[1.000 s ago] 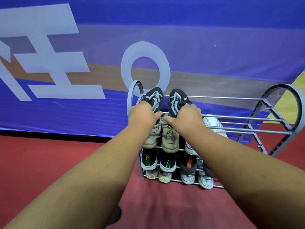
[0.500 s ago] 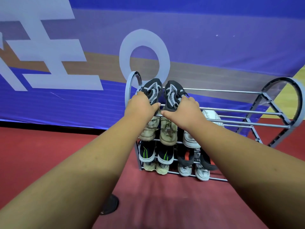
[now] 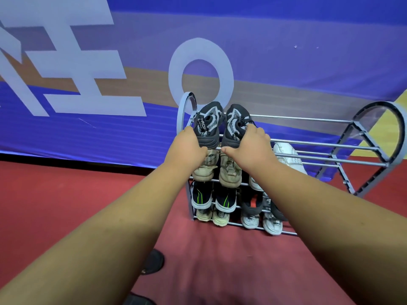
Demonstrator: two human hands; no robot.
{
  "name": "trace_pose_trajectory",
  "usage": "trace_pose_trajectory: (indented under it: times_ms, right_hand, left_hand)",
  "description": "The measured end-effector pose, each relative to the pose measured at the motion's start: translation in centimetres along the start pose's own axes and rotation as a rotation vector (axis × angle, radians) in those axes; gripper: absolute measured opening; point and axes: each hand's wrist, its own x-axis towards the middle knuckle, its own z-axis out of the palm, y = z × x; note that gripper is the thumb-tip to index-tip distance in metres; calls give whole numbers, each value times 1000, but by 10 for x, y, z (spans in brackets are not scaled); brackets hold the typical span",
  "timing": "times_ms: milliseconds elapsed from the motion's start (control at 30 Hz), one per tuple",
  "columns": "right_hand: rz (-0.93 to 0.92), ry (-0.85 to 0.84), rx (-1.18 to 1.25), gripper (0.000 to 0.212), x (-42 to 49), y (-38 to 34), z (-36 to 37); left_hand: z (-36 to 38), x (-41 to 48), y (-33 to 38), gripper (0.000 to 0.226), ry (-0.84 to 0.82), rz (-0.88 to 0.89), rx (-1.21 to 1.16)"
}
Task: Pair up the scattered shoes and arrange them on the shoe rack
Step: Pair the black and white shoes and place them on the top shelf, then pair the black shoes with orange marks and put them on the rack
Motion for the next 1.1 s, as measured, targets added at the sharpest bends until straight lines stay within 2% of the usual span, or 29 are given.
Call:
trace_pose_trajectory:
  times_ms: [67, 167, 267, 367, 467, 633, 767, 867, 967, 1100]
  right_hand:
    - [6, 81, -23, 83, -15, 0, 0]
    - [4, 192, -26, 65, -45, -10, 4]
    - [-37, 190, -30, 61, -76, -25, 16]
    - [-97, 140, -39, 51, -105, -34, 42]
    - [-186, -6, -57, 43, -132, -35, 80]
    - [-300, -344, -174, 45, -157, -26, 161]
    - [-281, -593, -212, 48, -164, -18, 232]
    - [-263, -764, -230, 49, -170, -13, 284]
    - [-263, -872, -240, 48, -178, -14, 333]
    - [-213, -981, -256, 60, -191, -21, 388]
  left_hand:
    - [-6, -8, -8, 33, 15, -4, -17]
    - [-18, -24, -25, 34, -49, -67, 7]
    - [-28, -44, -51, 24, -204, -173, 145]
    - [-24, -67, -88, 36, -286, -259, 234]
    - [-8, -99, -140, 30, -341, -372, 252]
    - [26, -163, -238, 38, -446, -633, 261]
    - [64, -209, -307, 45, -480, -847, 215]
    - [91, -235, -353, 49, -579, -889, 298]
    - [114, -246, -393, 52, -584, -1002, 262]
    - [135, -249, -418, 60, -571, -1099, 262]
